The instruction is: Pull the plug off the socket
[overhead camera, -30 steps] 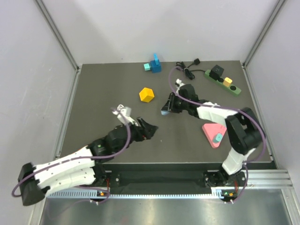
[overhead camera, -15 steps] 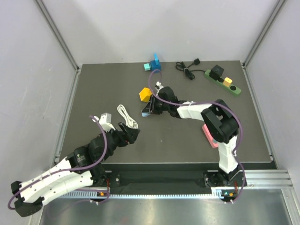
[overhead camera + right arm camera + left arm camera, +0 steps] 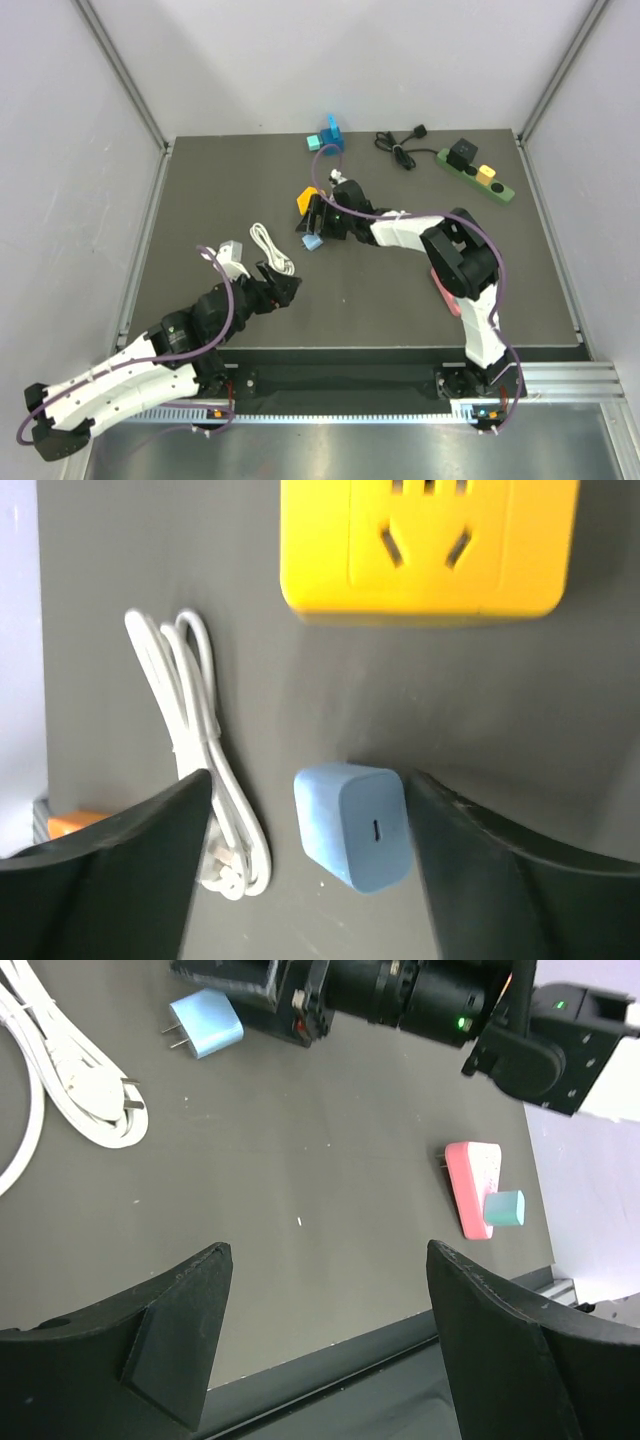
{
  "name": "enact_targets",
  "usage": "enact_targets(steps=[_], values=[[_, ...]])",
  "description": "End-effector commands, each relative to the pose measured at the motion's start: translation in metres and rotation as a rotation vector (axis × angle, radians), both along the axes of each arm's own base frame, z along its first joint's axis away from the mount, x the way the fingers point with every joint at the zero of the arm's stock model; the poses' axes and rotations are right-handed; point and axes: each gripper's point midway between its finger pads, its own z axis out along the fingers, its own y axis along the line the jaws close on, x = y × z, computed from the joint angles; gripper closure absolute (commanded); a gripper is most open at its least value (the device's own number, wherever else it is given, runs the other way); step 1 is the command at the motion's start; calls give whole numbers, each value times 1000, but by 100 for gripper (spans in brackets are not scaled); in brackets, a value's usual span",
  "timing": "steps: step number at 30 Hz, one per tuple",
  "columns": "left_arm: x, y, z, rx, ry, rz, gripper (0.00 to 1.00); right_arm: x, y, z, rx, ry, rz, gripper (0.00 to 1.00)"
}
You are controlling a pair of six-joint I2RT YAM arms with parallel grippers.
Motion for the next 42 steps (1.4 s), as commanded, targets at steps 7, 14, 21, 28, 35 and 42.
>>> enact_targets(steps=[7, 14, 21, 28, 35, 42], values=[[5, -25, -5, -36, 19, -41, 18, 13, -32, 49, -249, -89, -45, 4], [5, -71, -16, -94, 24, -175, 23, 4, -140, 117, -456, -194, -304, 0], [9, -147, -14, -202, 13, -375, 30, -40, -264, 107, -478, -33, -462, 0], [17, -239, -60, -252, 84, -554, 33, -87, -361, 132, -482, -53, -653, 0], [13, -331, -81, -308, 85, -674, 31, -119, -391, 133, -541, -45, -716, 0], [32, -353, -109, -343, 105, -578, 35, -128, -400, 122, -559, -34, -705, 0]])
